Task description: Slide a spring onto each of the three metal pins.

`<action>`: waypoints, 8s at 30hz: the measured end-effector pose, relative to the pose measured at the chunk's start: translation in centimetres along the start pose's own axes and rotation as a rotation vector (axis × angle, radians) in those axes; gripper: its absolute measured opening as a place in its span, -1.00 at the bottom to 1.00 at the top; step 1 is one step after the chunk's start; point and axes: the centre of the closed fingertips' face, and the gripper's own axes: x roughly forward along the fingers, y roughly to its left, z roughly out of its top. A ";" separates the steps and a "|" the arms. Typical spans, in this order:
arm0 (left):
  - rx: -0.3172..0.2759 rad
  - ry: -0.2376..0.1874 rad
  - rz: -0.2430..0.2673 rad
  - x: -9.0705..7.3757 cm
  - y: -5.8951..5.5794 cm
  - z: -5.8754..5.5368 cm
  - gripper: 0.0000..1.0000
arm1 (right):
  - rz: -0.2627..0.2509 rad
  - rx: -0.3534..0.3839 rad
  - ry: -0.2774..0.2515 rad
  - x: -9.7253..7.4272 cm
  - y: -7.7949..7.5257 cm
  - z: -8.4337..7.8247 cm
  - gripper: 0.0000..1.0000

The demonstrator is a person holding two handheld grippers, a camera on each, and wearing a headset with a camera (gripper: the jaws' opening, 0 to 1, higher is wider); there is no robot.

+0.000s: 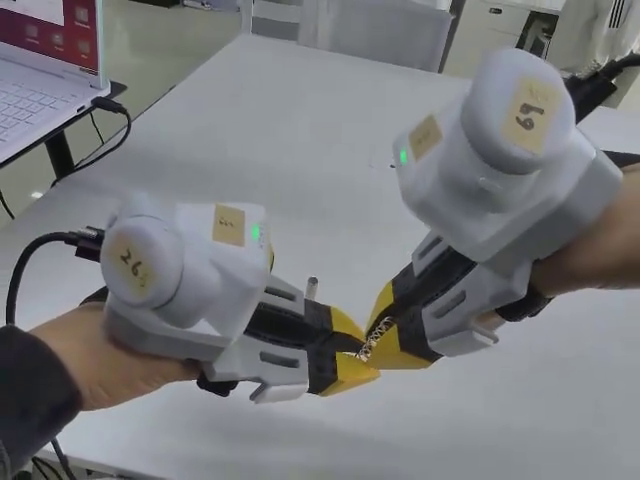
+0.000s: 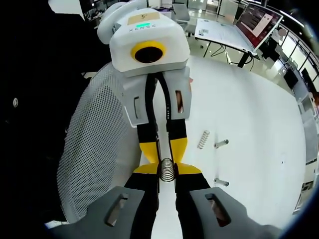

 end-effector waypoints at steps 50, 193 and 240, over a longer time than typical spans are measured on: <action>-0.123 -0.026 0.204 -3.7 4.4 -3.7 0.20 | -0.075 0.074 0.032 -1.5 -3.3 -2.3 -0.82; -0.159 0.004 0.257 -4.7 3.8 -5.7 0.41 | -0.124 0.282 0.204 8.1 -13.8 -11.2 -0.71; -0.142 0.015 0.254 -5.0 3.4 -6.0 0.41 | -0.167 0.174 0.036 4.9 -9.7 -3.3 -0.58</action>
